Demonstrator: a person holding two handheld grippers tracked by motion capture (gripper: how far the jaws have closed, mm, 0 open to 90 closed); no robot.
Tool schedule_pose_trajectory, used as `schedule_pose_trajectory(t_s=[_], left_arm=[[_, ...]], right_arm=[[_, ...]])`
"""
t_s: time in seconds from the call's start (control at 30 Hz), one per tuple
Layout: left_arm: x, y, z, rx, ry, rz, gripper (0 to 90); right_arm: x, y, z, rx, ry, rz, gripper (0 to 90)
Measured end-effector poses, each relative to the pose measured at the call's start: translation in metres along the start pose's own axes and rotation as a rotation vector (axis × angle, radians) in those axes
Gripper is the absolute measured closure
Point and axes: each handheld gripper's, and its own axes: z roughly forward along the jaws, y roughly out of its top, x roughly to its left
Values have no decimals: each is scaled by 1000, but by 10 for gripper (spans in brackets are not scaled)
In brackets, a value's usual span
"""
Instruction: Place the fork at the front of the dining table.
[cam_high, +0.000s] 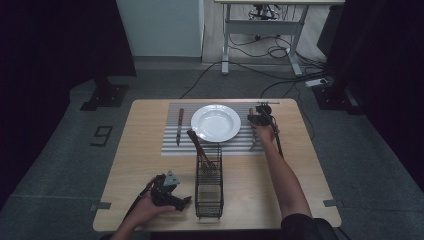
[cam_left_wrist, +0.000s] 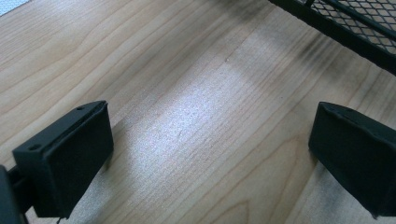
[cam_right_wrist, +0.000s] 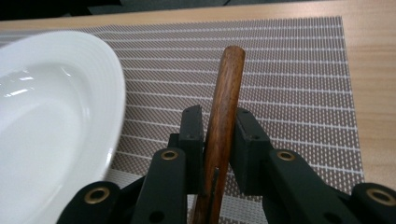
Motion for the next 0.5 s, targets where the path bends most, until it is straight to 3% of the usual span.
schedule_pose_trajectory(t_s=[0.27,0.4,0.5], left_arm=[[0,0,0,0,0,0,0],[0,0,0,0,-1,0,0],[0,0,0,0,-1,0,0]], right_arm=[[1,-7,9,28,-35,-27,747],[6,-8,10,31,-61,-77,732],[8,-9,10,32,-69,-99,672]])
